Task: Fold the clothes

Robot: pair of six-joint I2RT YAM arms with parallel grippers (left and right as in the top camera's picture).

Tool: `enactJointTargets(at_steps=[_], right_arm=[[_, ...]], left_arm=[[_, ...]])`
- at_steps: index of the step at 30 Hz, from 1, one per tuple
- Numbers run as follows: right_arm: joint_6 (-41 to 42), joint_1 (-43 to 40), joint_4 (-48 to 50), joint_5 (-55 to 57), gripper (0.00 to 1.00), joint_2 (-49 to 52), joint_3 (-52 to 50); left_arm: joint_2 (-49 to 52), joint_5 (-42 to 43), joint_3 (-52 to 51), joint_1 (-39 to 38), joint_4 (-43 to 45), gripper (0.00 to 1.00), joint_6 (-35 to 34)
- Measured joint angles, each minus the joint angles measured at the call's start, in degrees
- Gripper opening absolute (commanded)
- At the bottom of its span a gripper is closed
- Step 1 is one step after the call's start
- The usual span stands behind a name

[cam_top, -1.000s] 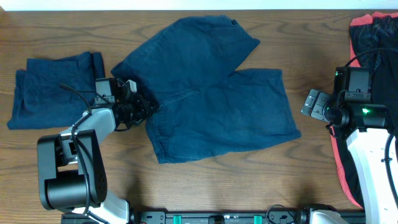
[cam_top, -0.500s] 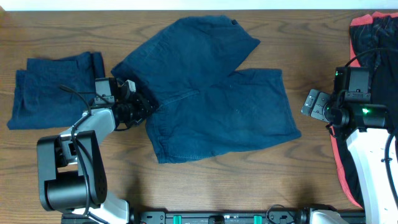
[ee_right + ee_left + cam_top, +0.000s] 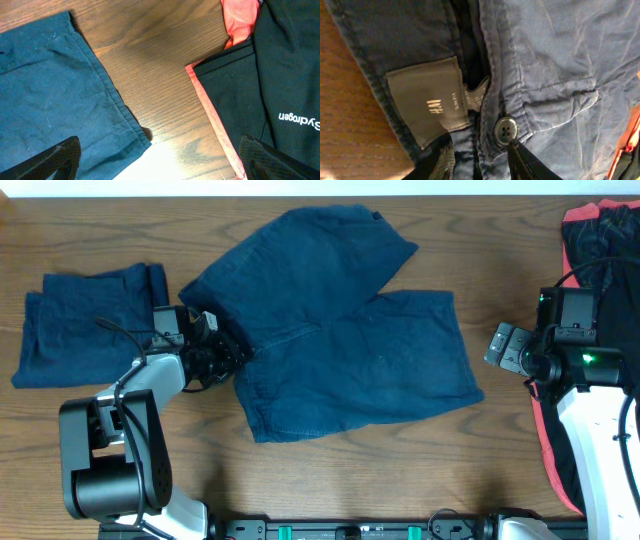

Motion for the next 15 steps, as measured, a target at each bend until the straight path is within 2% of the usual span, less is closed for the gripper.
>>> enactJointTargets(at_steps=[15], right_arm=[[0.0,0.0,0.46,-0.02,0.99,0.0,0.0]], left_arm=[[-1.2,0.02,0.92,-0.13,-1.62,0.36,3.04]])
